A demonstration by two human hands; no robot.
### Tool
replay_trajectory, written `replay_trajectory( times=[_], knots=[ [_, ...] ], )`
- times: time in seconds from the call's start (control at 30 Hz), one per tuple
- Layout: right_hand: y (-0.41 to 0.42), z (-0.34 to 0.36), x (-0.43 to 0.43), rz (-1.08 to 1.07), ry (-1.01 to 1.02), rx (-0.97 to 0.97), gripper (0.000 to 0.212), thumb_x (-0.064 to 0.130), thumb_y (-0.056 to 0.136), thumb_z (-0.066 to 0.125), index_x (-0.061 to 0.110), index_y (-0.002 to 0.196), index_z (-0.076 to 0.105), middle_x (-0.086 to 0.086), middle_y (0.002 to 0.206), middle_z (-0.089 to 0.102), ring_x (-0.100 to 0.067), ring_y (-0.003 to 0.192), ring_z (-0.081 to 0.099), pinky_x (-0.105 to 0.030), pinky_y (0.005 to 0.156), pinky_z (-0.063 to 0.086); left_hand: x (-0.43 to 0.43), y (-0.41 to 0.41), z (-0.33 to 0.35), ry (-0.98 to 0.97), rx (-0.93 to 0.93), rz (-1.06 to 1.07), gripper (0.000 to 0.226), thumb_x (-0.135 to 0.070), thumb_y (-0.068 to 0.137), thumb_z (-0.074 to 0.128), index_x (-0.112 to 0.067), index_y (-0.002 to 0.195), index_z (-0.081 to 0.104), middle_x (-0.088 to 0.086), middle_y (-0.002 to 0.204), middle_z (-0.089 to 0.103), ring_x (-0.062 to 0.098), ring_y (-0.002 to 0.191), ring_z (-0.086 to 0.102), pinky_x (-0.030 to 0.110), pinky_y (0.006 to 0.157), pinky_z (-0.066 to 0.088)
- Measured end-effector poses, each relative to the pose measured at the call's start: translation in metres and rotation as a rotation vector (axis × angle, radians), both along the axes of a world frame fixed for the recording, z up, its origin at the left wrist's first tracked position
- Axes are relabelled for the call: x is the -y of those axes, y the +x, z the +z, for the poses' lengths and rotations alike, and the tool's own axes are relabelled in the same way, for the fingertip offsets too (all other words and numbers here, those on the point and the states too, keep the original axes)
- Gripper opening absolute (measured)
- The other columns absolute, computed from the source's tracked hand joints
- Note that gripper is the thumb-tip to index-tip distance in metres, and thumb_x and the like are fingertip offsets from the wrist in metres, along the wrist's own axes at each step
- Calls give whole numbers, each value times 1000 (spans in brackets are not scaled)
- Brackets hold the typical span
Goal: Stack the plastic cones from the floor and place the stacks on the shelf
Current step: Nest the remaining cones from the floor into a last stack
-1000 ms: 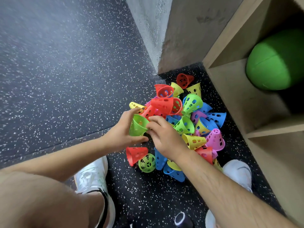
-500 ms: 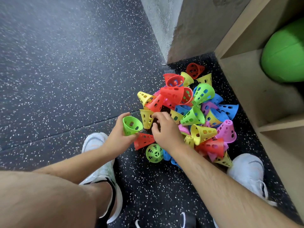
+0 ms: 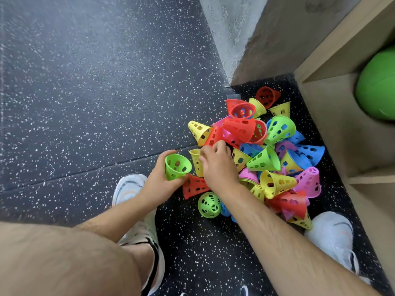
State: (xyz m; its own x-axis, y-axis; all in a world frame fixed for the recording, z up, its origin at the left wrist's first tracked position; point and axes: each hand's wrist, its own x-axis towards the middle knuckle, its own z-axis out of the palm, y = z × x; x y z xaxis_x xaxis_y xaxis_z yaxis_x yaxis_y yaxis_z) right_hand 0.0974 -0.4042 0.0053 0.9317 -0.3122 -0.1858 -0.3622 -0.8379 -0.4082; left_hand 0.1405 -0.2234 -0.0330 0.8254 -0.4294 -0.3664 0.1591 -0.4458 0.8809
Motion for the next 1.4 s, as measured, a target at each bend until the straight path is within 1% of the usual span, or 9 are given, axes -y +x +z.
replay_trajectory(
  times=[0.17,0.27,0.4,0.6,0.77,0.97,1.13,1.27,1.4],
  knots=[
    [4,13,-3,-54,99,268,11,22,98,57,15,104,62,-7,110,49,-27,103,45,-48,81,50,-1,1,-3,-9,14,12,73,-17,87,83,-33,143,41,-20,120,62,-10,104,60,4,88,41],
    [10,19,-6,-33,201,374,13,21,99,57,13,107,64,-14,127,50,-31,114,49,-44,98,45,0,3,-5,-4,9,8,69,-18,87,83,-31,142,43,-23,121,63,-10,108,59,5,91,41],
    [9,17,-19,-3,380,302,17,24,101,56,15,112,64,-16,142,47,-31,133,44,-40,110,38,-1,4,-6,-13,8,15,58,-12,87,82,-31,131,50,-19,113,68,-6,102,64,12,86,46],
    [-8,6,-32,118,426,106,17,27,98,58,21,113,63,-5,136,52,-23,131,44,-34,110,37,-3,4,-3,-30,-16,34,51,-29,82,76,-31,128,54,-20,110,68,1,99,65,21,88,51],
    [-12,4,-31,166,437,3,31,39,97,56,26,125,58,8,131,56,-13,126,42,-32,110,37,-6,5,-2,-20,-19,17,50,-13,85,76,-31,126,54,-20,106,68,-2,94,64,20,83,49],
    [19,11,-13,3,198,141,38,38,100,47,25,135,56,3,121,64,-22,117,45,-43,102,41,-3,6,-6,-42,-9,48,55,-19,85,86,-29,128,53,-12,114,67,0,101,63,13,85,46],
    [54,12,1,-41,-19,-81,46,40,101,39,26,145,43,-6,120,65,-29,112,42,-45,97,34,-4,8,-8,-49,-7,63,65,-15,83,88,-38,131,49,-26,114,64,-6,108,59,8,90,41],
    [64,7,-1,-39,-82,-196,41,42,101,36,24,136,47,-6,123,64,-30,114,41,-45,96,32,-7,8,-9,-73,-46,92,77,-15,79,91,-35,139,46,-16,117,66,-3,106,61,9,91,42],
    [64,2,-5,-56,-39,-99,40,39,101,44,26,137,54,5,129,62,-26,116,41,-43,102,34,-8,9,-7,-60,-47,108,81,-19,76,93,-36,140,46,-12,122,64,-2,107,61,9,91,42]
  ],
)
